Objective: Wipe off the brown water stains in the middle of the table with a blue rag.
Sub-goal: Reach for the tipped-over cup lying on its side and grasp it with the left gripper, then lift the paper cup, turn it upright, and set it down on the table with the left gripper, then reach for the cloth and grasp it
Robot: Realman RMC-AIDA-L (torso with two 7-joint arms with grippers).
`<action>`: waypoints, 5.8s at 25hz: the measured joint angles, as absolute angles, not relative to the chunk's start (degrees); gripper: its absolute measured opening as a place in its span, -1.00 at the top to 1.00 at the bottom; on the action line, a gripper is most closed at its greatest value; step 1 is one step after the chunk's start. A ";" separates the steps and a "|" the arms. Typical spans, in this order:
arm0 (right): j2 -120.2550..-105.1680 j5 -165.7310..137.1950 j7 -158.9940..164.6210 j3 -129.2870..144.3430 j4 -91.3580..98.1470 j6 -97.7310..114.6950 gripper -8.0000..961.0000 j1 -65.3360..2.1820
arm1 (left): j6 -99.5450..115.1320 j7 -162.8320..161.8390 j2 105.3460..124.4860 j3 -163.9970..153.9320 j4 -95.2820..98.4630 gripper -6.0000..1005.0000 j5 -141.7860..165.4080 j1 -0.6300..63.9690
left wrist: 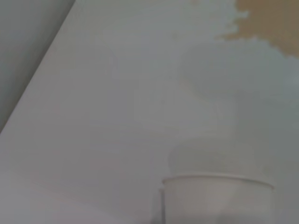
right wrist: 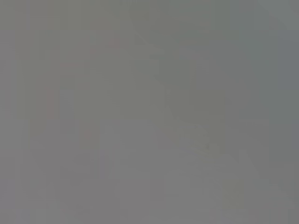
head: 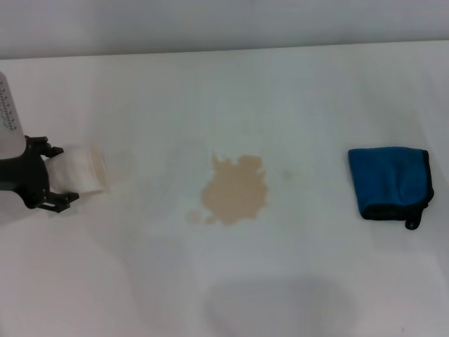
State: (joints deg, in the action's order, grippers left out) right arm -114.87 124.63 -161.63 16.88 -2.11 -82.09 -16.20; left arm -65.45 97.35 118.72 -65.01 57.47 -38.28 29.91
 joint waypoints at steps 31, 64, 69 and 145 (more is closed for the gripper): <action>-114.78 124.54 -161.63 16.85 -1.14 -81.45 -0.78 -16.59 | -61.45 116.35 119.12 -65.29 50.96 -0.37 -80.89 23.74; -114.78 124.54 -160.72 16.87 0.16 -83.28 -0.78 -17.16 | -56.66 147.30 119.89 -71.46 7.85 -0.35 -118.89 32.18; -114.79 124.54 -160.70 16.88 0.17 -82.98 -0.78 -17.48 | -56.11 147.32 119.89 -72.22 7.85 -0.35 -118.85 31.44; -99.53 83.49 -59.67 32.42 34.69 -77.88 -0.73 -21.26 | -72.00 156.55 118.99 -73.29 13.04 -0.75 -147.08 8.49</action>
